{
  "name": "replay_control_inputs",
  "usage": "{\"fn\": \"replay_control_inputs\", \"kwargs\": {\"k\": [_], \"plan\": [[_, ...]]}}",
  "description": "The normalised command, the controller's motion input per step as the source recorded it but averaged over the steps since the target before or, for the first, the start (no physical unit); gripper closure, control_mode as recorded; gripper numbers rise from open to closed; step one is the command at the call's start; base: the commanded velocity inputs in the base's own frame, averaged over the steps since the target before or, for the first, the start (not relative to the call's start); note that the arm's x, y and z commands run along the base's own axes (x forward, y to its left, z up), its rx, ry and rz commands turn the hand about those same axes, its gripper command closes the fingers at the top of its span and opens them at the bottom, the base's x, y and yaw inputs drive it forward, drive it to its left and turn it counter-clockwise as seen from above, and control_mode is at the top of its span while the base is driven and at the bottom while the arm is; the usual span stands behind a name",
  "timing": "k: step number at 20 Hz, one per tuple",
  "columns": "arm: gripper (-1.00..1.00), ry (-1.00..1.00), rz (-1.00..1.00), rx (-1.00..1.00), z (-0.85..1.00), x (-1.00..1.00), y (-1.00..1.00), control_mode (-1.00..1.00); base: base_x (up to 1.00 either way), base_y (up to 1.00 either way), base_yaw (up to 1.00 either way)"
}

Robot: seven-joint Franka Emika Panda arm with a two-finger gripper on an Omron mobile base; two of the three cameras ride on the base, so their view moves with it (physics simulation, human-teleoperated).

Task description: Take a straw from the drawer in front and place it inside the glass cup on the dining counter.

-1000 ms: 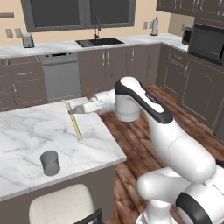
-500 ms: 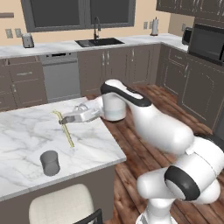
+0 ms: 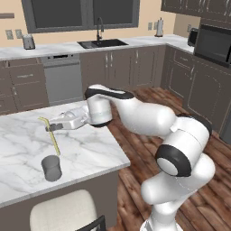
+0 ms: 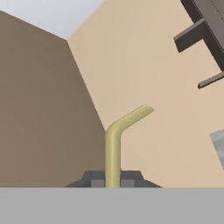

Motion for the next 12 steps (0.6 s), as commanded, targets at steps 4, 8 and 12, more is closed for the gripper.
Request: {"fn": "replay_control_inputs", "kwargs": {"k": [4,8,12], "plan": [[1.00,-0.02,0.07,0.08,-0.14,0.21,0.09,-1.00,0.00,0.00,0.00],[1.00,-0.08,0.06,0.01,-0.20,0.15,0.00,-1.00,0.00,0.00,0.00],[1.00,-0.09,0.06,0.00,-0.17,0.01,0.00,-1.00,0.00,0.00,0.00]]}}
